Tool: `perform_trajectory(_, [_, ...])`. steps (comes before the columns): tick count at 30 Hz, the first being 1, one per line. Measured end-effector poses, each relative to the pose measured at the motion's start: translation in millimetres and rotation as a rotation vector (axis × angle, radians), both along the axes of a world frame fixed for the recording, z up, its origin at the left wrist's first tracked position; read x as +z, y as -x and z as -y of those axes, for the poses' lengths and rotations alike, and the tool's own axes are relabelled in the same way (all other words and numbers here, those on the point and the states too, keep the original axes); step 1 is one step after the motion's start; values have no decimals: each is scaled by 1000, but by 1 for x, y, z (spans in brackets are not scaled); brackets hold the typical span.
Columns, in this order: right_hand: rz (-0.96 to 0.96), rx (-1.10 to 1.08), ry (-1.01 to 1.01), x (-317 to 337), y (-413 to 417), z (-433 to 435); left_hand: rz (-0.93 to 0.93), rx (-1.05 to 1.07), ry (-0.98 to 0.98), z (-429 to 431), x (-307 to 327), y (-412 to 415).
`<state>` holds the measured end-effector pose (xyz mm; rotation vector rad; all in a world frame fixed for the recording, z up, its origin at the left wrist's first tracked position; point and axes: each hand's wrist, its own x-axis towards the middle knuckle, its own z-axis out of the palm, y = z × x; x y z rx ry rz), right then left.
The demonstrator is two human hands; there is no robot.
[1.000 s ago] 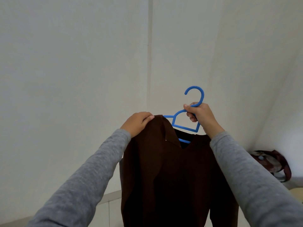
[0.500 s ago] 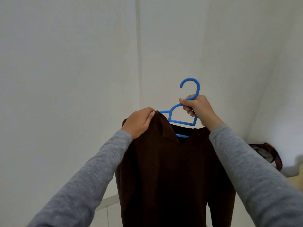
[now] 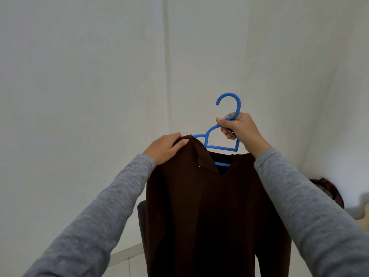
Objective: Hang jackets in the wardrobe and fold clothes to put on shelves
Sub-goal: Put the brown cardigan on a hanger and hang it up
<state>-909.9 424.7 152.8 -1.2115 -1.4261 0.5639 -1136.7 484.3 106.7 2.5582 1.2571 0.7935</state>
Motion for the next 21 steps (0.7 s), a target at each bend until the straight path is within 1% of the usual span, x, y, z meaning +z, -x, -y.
perform_trajectory(4, [15,-58,-104,19,2,0,-41,-8,-97,2,20,-15])
perform_trajectory(7, [44,-92,-179,35,0,1,8,11,-204,1,29,-24])
perform_trajectory(13, [88,-146,-148,43,-7,6,143,146,-424,0,30,-45])
perform_trajectory(15, [142,-225,-129,39,-20,7,187,228,-474,1,36,-48])
perform_trajectory(17, [209,-395,-141,31,-41,13,241,299,-498,2,45,-49])
perform_trajectory(18, [209,-472,-138,23,-50,15,268,343,-499,1,49,-44])
perform_trajectory(20, [118,-570,-95,5,-72,18,334,411,-496,-2,58,-35])
perform_trajectory(21, [47,-564,-49,-3,-80,20,365,431,-496,-4,63,-31])
